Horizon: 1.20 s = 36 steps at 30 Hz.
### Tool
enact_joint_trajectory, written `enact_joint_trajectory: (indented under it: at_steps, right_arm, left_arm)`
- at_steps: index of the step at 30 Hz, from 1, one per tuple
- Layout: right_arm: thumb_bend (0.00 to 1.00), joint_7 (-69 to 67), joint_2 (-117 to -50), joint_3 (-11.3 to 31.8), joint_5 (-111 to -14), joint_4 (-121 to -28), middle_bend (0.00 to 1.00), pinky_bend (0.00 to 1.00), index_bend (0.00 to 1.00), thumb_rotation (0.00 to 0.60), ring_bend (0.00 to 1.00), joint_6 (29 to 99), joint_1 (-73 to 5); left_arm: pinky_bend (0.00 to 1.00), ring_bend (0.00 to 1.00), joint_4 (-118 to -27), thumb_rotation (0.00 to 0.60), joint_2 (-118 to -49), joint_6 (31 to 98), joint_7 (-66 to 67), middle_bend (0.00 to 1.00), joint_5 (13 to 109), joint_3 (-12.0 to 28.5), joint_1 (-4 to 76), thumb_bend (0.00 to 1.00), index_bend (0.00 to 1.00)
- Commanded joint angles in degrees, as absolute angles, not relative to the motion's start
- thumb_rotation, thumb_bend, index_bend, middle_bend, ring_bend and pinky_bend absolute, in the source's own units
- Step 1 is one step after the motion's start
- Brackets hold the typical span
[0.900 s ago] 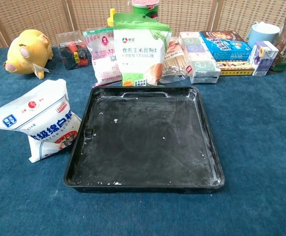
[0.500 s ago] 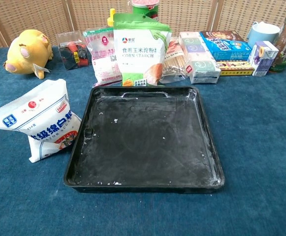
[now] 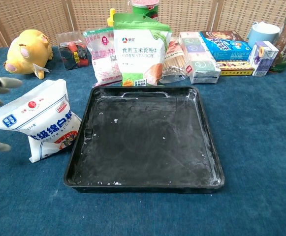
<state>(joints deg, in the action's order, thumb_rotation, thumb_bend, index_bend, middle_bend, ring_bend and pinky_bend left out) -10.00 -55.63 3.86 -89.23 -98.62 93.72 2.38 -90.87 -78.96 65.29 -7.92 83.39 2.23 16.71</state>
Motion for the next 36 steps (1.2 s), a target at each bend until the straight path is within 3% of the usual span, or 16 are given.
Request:
enact_joint_trajectory:
  at_steps: [1, 12, 17, 20, 25, 32, 36]
  right_arm:
    - [0.00, -10.23, -55.55, 3.89, -89.22, -98.57, 0.00, 0.00, 0.01, 0.600, 0.02, 93.79, 2.41]
    - [0.00, -11.55, -55.14, 4.00, -89.07, -98.45, 0.00, 0.00, 0.01, 0.599, 0.02, 94.04, 2.60]
    - [0.00, -12.12, -55.02, 4.04, -89.03, -98.42, 0.00, 0.00, 0.01, 0.600, 0.02, 93.99, 2.59]
    - [0.00, -12.45, -54.94, 4.04, -88.99, -98.40, 0.00, 0.00, 0.01, 0.600, 0.02, 93.93, 2.58]
    - [0.00, -12.77, -54.80, 3.97, -89.14, -98.46, 0.00, 0.00, 0.01, 0.600, 0.02, 93.97, 2.64]
    - [0.00, -12.88, -54.72, 3.76, -90.02, -98.60, 0.00, 0.00, 0.01, 0.600, 0.02, 94.66, 2.87]
    - [0.00, -12.71, -54.86, 3.86, -89.78, -98.51, 0.00, 0.00, 0.01, 0.600, 0.02, 94.45, 2.76]
  left_arm:
    - [0.11, 0.00, -90.18, 0.600, -81.97, 63.45, -5.80, 0.00, 80.96, 2.71, 17.93, 0.00, 0.00]
    - [0.10, 0.00, -88.40, 0.600, -88.77, 63.91, -3.84, 0.00, 77.74, 3.99, 18.59, 0.01, 0.00]
    - [0.18, 0.00, -87.31, 0.600, -91.55, 65.19, -4.01, 0.00, 76.74, 4.97, 18.54, 0.15, 0.01]
    - [0.25, 0.05, -86.17, 0.600, -93.01, 66.03, -3.70, 0.03, 76.91, 5.40, 18.75, 0.26, 0.12]
    - [0.41, 0.27, -84.01, 0.600, -95.61, 68.01, -1.81, 0.24, 76.55, 6.40, 18.87, 0.38, 0.37]
    - [0.63, 0.56, -81.32, 0.600, -98.25, 69.70, -0.71, 0.55, 76.39, 7.49, 19.27, 0.47, 0.69]
    - [0.69, 0.65, -80.13, 0.600, -98.90, 71.05, -2.52, 0.65, 78.00, 7.60, 19.44, 0.56, 0.79]
